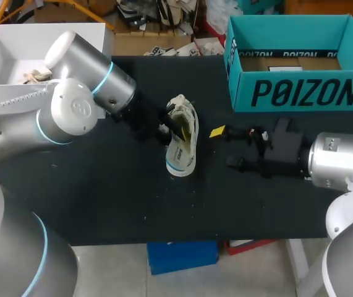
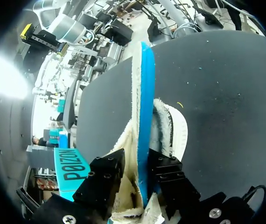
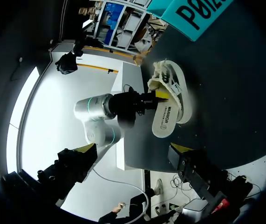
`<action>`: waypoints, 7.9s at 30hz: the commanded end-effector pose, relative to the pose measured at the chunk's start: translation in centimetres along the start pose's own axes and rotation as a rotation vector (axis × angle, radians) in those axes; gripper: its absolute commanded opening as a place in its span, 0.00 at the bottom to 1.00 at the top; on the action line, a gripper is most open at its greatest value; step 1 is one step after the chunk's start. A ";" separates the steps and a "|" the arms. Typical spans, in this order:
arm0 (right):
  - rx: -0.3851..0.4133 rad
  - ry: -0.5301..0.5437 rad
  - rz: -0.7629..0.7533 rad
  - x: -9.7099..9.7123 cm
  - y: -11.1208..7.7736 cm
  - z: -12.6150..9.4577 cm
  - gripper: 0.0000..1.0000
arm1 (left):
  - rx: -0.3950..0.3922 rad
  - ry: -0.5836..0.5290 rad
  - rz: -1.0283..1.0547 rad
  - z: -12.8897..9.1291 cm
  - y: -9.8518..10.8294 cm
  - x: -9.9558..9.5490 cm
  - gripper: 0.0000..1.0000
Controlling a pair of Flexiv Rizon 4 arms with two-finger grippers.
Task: Take the shoe out of the shoebox, open the shoe tongue, remove and reinsert the insole, then place the shoe into the shoebox
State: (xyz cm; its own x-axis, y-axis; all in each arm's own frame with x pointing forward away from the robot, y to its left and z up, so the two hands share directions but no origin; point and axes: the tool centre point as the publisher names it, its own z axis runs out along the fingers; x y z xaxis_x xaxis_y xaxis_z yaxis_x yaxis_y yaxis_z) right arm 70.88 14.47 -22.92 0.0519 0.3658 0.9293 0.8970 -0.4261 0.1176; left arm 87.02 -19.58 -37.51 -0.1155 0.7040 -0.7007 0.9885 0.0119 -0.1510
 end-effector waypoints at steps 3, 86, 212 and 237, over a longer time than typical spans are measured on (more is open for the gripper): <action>0.000 -0.003 0.001 0.1 0.0 0.0 1.00 | -0.006 -0.020 0.024 -0.9 -1.5 -0.1 0.85; 0.000 -0.003 0.001 0.1 0.0 0.0 1.00 | -0.059 0.019 -0.006 0.2 1.0 0.5 0.00; 0.000 -0.003 0.001 0.1 0.0 0.0 1.00 | -0.149 0.277 0.102 -4.9 -1.4 -1.2 0.00; 0.000 -0.003 0.001 0.1 0.0 0.0 1.00 | -0.320 0.068 -0.040 -3.9 5.9 -2.6 0.00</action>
State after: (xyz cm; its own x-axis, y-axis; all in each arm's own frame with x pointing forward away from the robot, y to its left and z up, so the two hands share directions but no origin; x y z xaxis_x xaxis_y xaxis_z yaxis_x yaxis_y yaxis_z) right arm 70.88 14.46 -22.92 0.0518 0.3657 0.9293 0.8970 -0.4260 0.1177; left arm 92.63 -17.39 -33.19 -0.1560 0.7394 -0.6549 0.9649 0.2559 0.0591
